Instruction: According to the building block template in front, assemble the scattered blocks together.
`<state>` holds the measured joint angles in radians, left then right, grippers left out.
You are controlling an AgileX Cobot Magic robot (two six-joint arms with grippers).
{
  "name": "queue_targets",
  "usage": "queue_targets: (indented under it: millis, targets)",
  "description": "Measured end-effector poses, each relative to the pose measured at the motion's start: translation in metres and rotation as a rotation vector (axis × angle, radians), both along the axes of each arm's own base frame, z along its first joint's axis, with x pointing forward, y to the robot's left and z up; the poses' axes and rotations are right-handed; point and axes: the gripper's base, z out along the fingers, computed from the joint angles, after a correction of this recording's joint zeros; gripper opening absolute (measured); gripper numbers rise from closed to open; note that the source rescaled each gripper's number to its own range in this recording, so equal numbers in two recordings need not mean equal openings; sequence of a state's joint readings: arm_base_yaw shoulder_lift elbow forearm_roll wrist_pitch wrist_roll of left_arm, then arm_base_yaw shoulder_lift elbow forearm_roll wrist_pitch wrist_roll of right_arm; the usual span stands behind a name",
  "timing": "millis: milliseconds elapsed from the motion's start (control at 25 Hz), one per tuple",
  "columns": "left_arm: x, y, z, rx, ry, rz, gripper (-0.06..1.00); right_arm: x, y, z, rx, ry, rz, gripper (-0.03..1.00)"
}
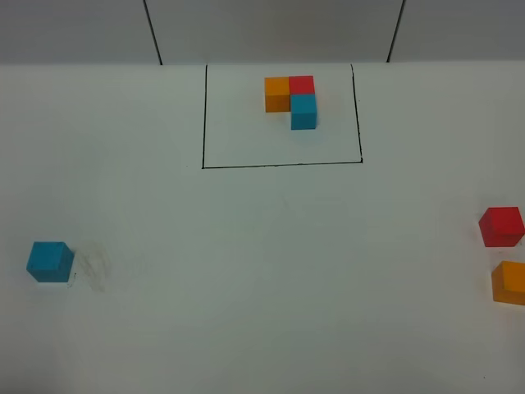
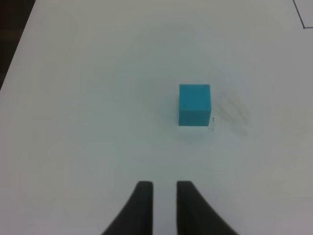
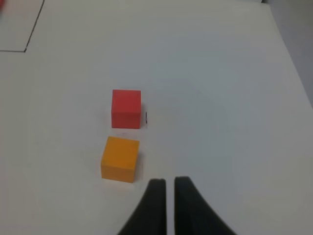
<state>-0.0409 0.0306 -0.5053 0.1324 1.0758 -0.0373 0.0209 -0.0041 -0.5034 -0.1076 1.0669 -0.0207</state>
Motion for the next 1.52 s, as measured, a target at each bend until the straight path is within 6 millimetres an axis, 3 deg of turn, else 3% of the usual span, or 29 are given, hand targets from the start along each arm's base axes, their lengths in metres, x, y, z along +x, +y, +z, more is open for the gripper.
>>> queue_targets:
  millis: [240, 360, 520, 680, 800, 1000, 1240, 1520]
  targets:
    - [0.0, 0.002, 0.0, 0.021, -0.001, 0.012, 0.83, 0.0, 0.0, 0.0, 0.0, 0.0, 0.0, 0.0]
    - [0.0, 0.002, 0.0, 0.011, 0.0, 0.023, 0.99, 0.0, 0.0, 0.0, 0.0, 0.0, 0.0, 0.0]
    - [0.009, 0.002, 0.003, 0.01, 0.068, 0.033, 0.98, 0.0, 0.0, 0.0, 0.0, 0.0, 0.0, 0.0]
    - [0.028, 0.002, 0.024, 0.016, 0.155, 0.036, 0.92, 0.0, 0.0, 0.0, 0.0, 0.0, 0.0, 0.0]
    - [0.051, 0.001, 0.041, 0.023, 0.191, 0.031, 0.89, 0.0, 0.0, 0.0, 0.0, 0.0, 0.0, 0.0]
    - [0.103, -0.005, 0.049, -0.002, 0.262, 0.001, 0.88, 0.0, 0.0, 0.0, 0.0, 0.0, 0.0, 0.0]
    - [0.166, -0.013, 0.023, -0.052, 0.407, -0.02, 0.88, 0.0, 0.0, 0.0, 0.0, 0.0, 0.0, 0.0]
    - [0.221, -0.02, -0.031, -0.115, 0.598, -0.016, 0.88, 0.0, 0.0, 0.0, 0.0, 0.0, 0.0, 0.0]
